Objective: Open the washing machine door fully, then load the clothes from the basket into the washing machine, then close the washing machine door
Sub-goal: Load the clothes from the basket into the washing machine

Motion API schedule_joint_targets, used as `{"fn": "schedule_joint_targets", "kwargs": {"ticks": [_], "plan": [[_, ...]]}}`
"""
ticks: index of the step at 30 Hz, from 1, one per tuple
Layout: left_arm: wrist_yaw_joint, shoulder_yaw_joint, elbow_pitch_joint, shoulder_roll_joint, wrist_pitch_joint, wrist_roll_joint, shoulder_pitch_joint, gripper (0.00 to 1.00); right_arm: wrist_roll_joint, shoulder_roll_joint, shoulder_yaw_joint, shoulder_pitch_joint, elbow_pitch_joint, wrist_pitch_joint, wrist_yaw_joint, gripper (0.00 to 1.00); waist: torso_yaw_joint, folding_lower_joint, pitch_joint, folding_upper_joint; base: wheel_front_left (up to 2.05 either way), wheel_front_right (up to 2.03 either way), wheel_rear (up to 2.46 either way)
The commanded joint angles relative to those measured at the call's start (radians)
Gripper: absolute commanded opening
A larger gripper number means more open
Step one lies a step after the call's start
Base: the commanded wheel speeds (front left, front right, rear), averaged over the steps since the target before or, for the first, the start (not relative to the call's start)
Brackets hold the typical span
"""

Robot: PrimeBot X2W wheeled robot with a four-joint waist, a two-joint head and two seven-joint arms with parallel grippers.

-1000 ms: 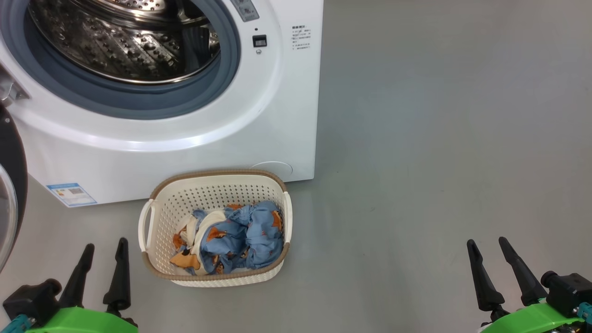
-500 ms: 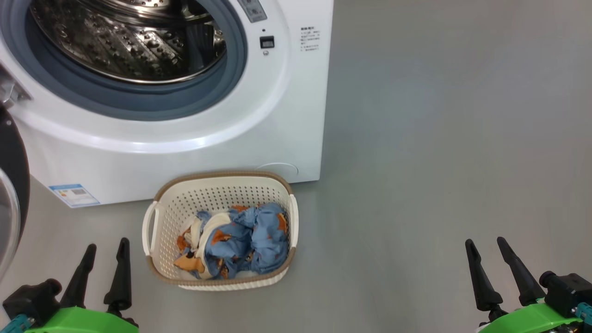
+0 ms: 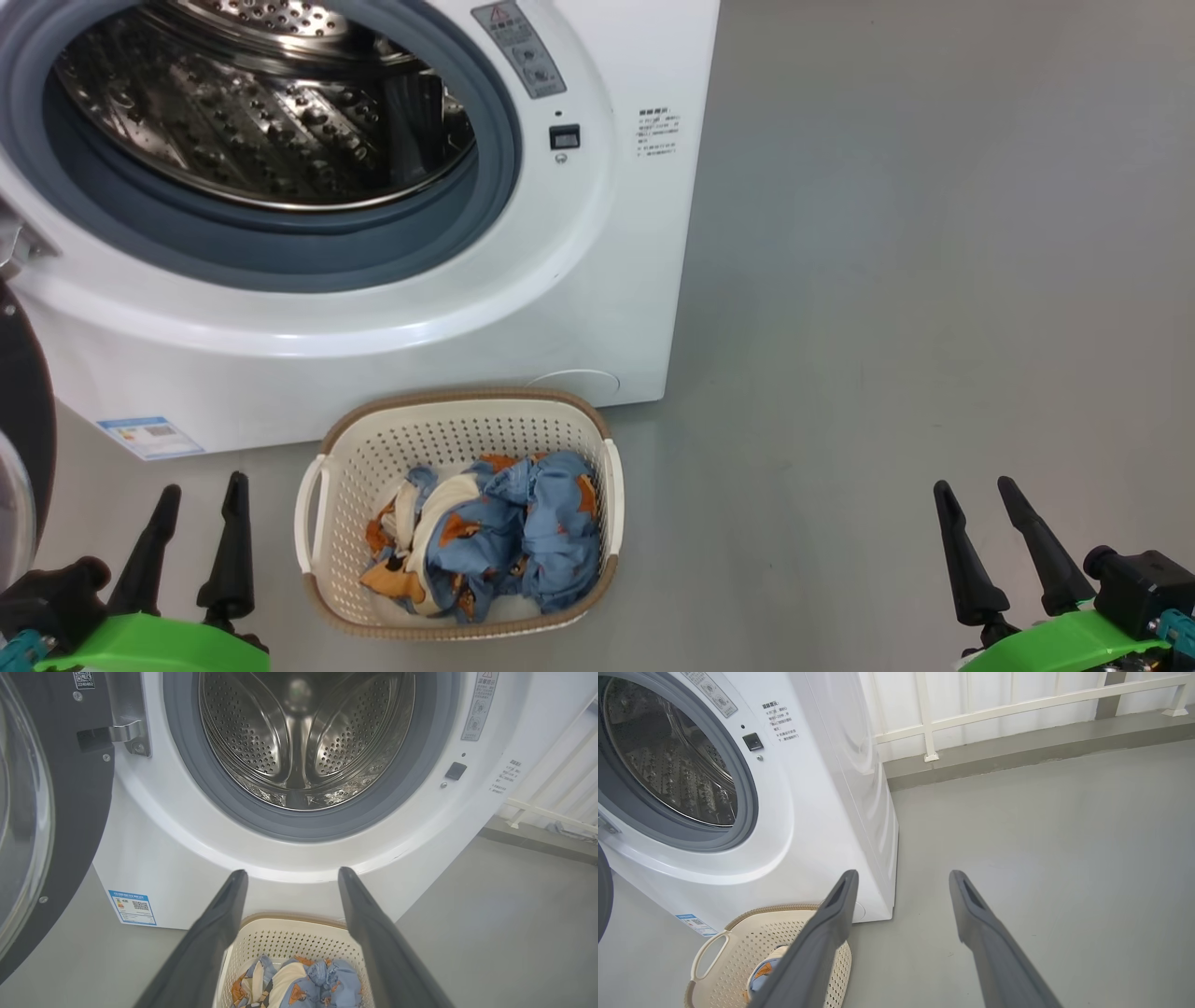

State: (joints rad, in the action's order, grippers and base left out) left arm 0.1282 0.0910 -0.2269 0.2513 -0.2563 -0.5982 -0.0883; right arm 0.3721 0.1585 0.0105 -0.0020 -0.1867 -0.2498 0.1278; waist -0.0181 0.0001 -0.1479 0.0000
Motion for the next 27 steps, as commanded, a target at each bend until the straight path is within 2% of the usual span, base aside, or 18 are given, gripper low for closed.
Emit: {"fn": "schedule_joint_targets", "kwargs": {"ticks": [1, 16, 21, 27], "plan": [[0.002, -0.039, 0.025, 0.025, -0.006, 0.007, -0.041, 1.0, -0.002, 0.01, -0.023, -0.03, 0.025, -0.012, 0.003, 1.0, -0.001, -0.0001, 0.0, 0.0, 0.5, -0.5, 0.0], [0.002, -0.012, -0.004, -0.001, -0.006, 0.022, -0.06, 1.0, -0.004, -0.004, -0.028, -0.048, 0.026, -0.012, 0.003, 1.0, -0.006, -0.0001, -0.03, 0.0, 0.05, -0.05, 0.0], [0.002, 0.036, -0.049, -0.012, -0.006, 0.021, -0.071, 1.0, -0.007, -0.012, -0.035, -0.061, 0.028, -0.012, 0.003, 1.0, -0.011, -0.0001, -0.055, 0.0, 0.0, 0.0, 0.0], [0.002, 0.114, -0.169, -0.026, -0.006, 0.039, -0.109, 1.0, -0.01, -0.026, -0.054, -0.088, 0.028, -0.012, 0.003, 1.0, -0.026, -0.0001, -0.099, 0.0, 0.0, 0.0, 0.0]]}}
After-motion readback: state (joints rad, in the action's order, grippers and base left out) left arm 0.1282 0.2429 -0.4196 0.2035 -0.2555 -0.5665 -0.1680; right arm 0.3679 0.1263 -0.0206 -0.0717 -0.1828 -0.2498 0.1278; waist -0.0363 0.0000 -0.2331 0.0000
